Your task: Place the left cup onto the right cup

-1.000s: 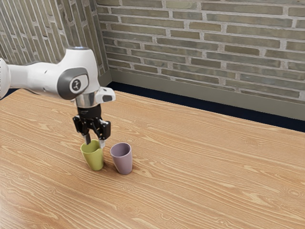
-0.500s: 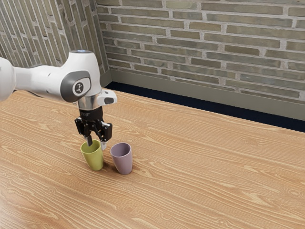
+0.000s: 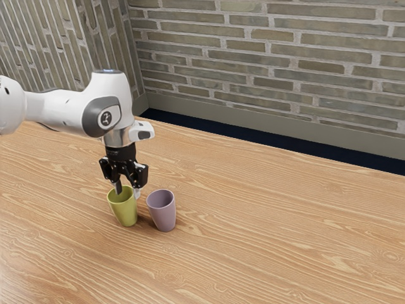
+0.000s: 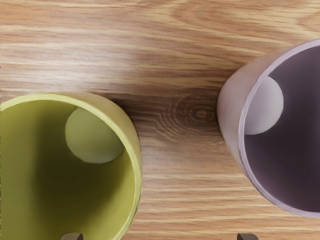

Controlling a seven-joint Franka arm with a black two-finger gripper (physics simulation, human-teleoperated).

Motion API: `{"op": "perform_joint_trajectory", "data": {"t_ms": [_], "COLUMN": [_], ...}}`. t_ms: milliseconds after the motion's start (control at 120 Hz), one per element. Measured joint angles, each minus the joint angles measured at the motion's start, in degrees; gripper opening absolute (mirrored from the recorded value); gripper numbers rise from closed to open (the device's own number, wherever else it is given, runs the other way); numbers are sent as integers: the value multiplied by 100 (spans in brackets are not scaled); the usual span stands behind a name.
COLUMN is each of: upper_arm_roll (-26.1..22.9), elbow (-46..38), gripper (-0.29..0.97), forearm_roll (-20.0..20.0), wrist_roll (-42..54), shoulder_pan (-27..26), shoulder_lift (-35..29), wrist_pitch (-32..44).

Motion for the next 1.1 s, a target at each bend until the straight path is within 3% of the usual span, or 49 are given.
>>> {"op": "perform_joint_trajectory", "data": {"t_ms": [800,1100], "upper_arm_roll": [18,18], "elbow": [227,224], "gripper": [36,29], "forearm_roll": [-16,-31], "wrist_roll": [91,106], "shoulder_pan": [83,110], "shoulder_lift": [523,550], "wrist_pitch": [178,235]}}
